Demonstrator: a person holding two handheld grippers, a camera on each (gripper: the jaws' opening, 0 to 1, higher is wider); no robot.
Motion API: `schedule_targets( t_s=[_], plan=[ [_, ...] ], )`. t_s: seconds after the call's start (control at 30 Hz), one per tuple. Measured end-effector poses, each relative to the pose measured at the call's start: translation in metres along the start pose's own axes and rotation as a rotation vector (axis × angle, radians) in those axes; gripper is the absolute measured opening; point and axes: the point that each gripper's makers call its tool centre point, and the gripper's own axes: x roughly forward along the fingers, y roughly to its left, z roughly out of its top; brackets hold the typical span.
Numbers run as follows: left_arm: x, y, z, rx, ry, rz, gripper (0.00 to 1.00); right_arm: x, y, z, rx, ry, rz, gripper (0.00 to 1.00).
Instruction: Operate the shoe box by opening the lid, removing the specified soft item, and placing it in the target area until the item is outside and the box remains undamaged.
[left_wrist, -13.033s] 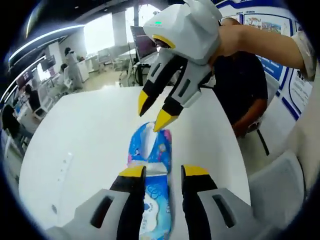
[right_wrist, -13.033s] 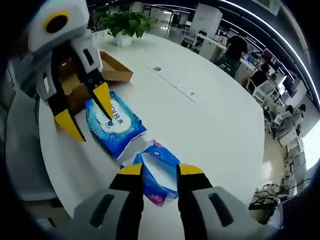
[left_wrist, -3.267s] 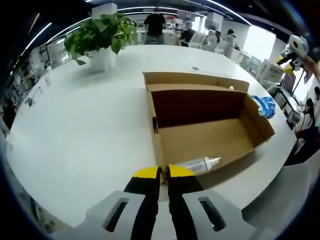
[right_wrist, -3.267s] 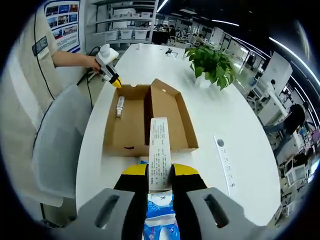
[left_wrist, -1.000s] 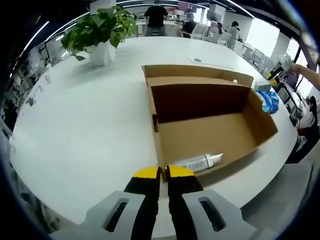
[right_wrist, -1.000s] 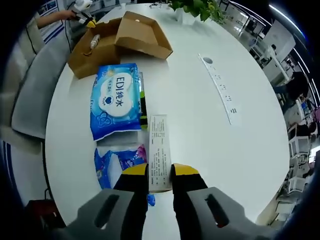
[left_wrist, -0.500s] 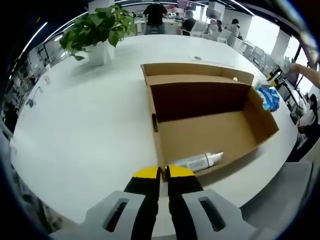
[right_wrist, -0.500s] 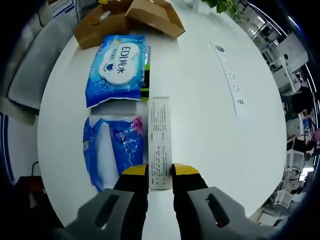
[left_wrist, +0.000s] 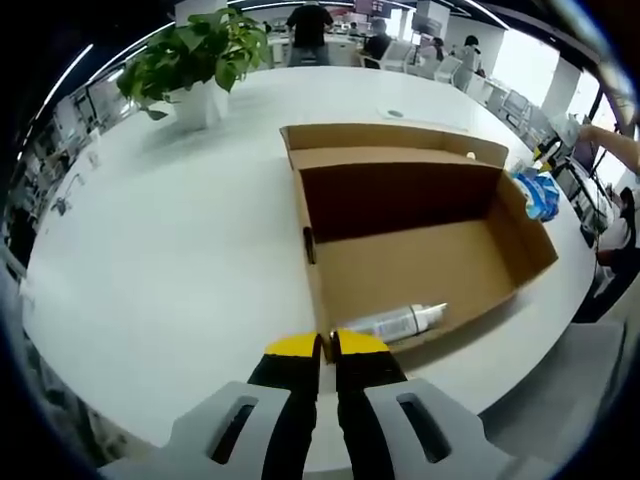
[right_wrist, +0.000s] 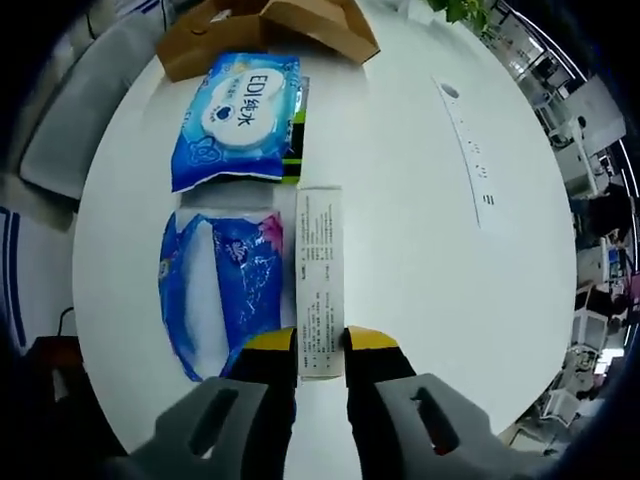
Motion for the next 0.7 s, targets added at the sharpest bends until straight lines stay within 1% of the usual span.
schedule_targets(
  t_s=[0.17, 0.3, 0.4, 0.5, 0.57, 0.63, 0.7],
  plan=[
    [0.000, 0.000, 0.000, 0.011, 0.003, -0.002, 0.02, 0.000, -0.002, 0.000, -0.004, 0.010, -0.003, 0.16],
    [0.000, 0.000, 0.001, 0.023, -0.003, -0.006, 0.03, -0.001, -0.004, 0.000, -0.008, 0.016, -0.024, 0.16],
    [0.000, 0.000, 0.003, 0.068, -0.015, -0.005, 0.03, -0.003, -0.006, -0.002, -0.013, 0.024, -0.045, 0.20],
    [0.000, 0.002, 0.004, 0.105, -0.023, 0.010, 0.06, -0.008, -0.004, -0.001, 0.010, 0.013, -0.059, 0.22],
    [0.000, 0.004, 0.006, 0.124, -0.028, 0.015, 0.09, -0.012, -0.006, 0.000, 0.030, 0.006, -0.085, 0.25],
    [-0.001, 0.003, 0.007, 0.128, -0.034, 0.010, 0.15, -0.016, -0.006, 0.001, 0.054, -0.003, -0.101, 0.27],
    [-0.001, 0.001, 0.009, 0.139, -0.042, -0.001, 0.19, -0.020, -0.006, 0.001, 0.125, -0.015, -0.128, 0.27]
  ],
)
